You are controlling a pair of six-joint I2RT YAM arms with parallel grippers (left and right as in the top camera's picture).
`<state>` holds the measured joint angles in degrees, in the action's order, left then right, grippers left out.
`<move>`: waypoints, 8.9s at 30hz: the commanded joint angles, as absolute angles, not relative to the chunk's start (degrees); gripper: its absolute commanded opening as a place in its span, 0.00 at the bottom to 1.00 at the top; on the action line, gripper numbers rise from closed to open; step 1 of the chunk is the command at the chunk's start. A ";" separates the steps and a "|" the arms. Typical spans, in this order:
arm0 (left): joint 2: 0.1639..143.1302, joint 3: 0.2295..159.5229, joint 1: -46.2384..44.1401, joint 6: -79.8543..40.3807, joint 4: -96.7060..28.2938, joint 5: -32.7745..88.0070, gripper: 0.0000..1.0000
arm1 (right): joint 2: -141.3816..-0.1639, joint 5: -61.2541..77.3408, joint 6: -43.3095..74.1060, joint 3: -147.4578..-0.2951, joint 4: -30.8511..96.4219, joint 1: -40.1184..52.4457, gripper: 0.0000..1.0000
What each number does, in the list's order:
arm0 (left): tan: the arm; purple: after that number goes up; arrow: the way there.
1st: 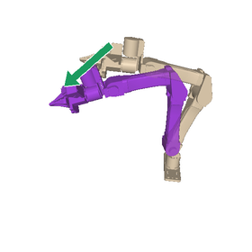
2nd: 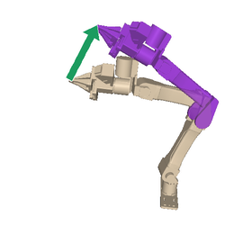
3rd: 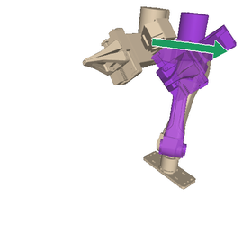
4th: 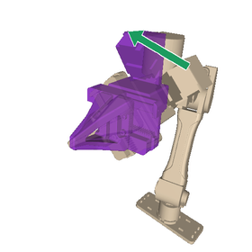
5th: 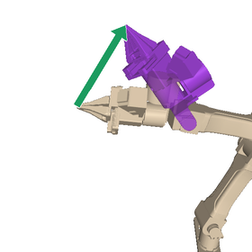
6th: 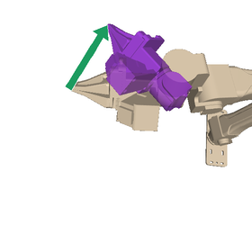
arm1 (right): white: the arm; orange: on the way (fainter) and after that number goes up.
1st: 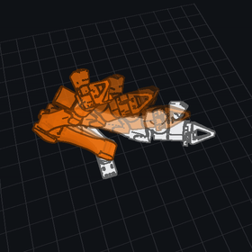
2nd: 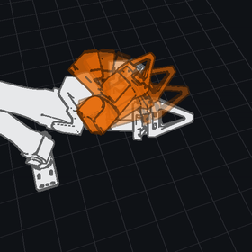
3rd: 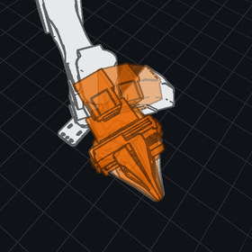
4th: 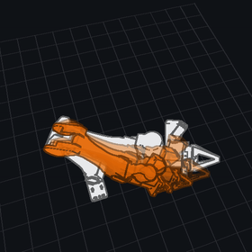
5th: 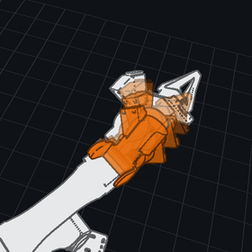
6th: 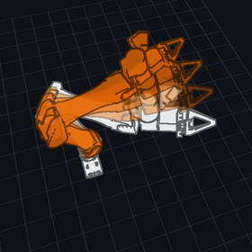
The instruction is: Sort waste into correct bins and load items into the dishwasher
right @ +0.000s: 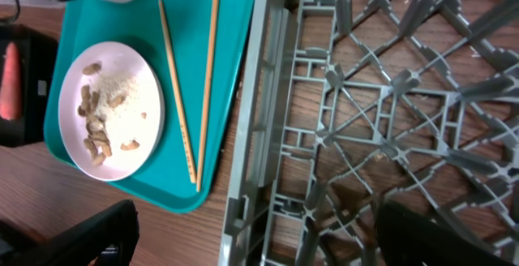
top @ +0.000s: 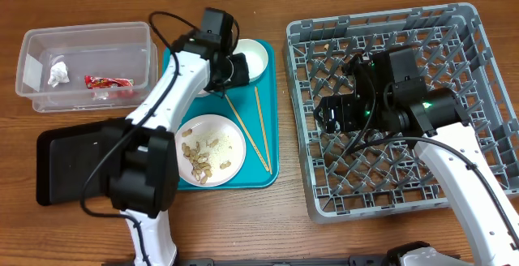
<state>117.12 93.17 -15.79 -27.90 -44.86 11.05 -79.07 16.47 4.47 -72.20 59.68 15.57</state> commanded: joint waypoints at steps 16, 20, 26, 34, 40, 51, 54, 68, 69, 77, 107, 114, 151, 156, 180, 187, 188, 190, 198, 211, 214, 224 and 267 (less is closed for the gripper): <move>120.64 93.89 -16.16 -36.51 -40.45 10.94 0.40 | -78.43 13.50 4.49 -72.82 61.87 15.79 0.99; 120.64 93.89 -16.16 -36.49 -39.79 10.50 0.40 | -78.43 13.45 4.49 -72.82 62.28 15.79 0.99; 120.64 93.89 -16.34 -36.51 -40.25 9.15 0.40 | -78.43 13.47 4.51 -72.82 62.28 15.79 0.99; 120.64 93.89 -16.36 -38.87 -40.25 5.74 0.41 | -78.43 13.50 4.51 -72.82 62.70 15.79 0.99; 120.66 93.89 -16.62 -39.48 -40.18 4.12 0.43 | -78.43 13.50 4.51 -72.82 63.24 15.79 0.99; 120.66 93.86 -16.93 -39.48 -40.18 1.76 0.42 | -78.43 13.52 4.51 -72.82 63.61 15.79 1.00; 120.66 93.86 -16.95 -39.48 -39.99 0.97 0.42 | -78.43 13.52 4.51 -72.82 63.77 15.79 1.00; 122.58 93.84 -17.04 -39.46 -38.72 -0.05 0.44 | -78.43 13.52 4.51 -72.82 63.83 15.79 1.00; 122.69 93.84 -17.02 -39.44 -38.70 -0.05 0.43 | -78.43 13.52 4.51 -72.82 63.83 15.79 1.00; 122.96 93.84 -17.04 -39.44 -38.72 0.05 0.19 | -78.43 13.52 4.51 -72.82 63.83 15.79 1.00; 111.92 94.04 -16.97 -26.72 -51.07 10.04 0.04 | -77.23 13.56 4.73 -72.84 65.23 13.02 1.00; 107.59 94.04 -20.08 -25.87 -51.94 16.40 0.04 | -77.25 13.54 5.89 -72.84 62.30 12.40 0.91; 101.03 94.04 -33.58 -26.37 -52.21 17.65 0.04 | -81.56 12.03 9.28 -72.82 57.14 12.51 0.04; 100.97 94.04 -33.34 -25.43 -52.29 17.58 0.12 | -81.49 8.75 9.26 -72.84 57.08 12.38 0.04; 90.26 94.04 -13.47 -21.82 -62.28 8.60 0.19 | -93.30 -67.44 9.19 -76.20 31.57 -0.80 0.04; 90.26 94.04 -13.50 -21.82 -62.37 8.60 0.19 | -101.62 -67.48 9.19 -76.20 30.22 -2.37 0.04; 90.26 94.04 -13.50 -21.80 -62.35 8.60 0.19 | -102.37 -67.42 9.21 -76.20 30.22 -2.37 0.04; 90.26 94.04 -13.50 -21.82 -62.26 8.54 0.19 | -103.77 -66.35 9.28 -76.18 30.59 -1.89 0.04; 90.26 94.04 -13.50 -21.80 -61.49 8.54 0.19 | -104.92 -64.01 12.93 -75.40 33.50 -0.91 0.04; 90.26 94.04 -13.50 -21.78 -61.76 8.58 0.19 | -104.92 -57.32 13.80 -74.94 36.77 2.90 0.04; 90.26 94.04 -13.50 -21.78 -62.02 8.58 0.19 | -104.92 -58.57 13.82 -74.94 37.45 2.94 0.04; 90.26 94.04 -13.50 -21.78 -62.54 8.56 0.19 | -104.92 -71.09 15.31 -74.70 33.23 2.83 0.04; 90.26 94.04 -13.50 -21.80 -62.54 8.56 0.19 | -106.52 -71.42 16.78 -69.97 35.88 10.70 0.83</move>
<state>90.91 94.00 -13.47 -23.33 -62.46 9.15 -105.95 -71.77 16.34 -70.59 33.52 8.73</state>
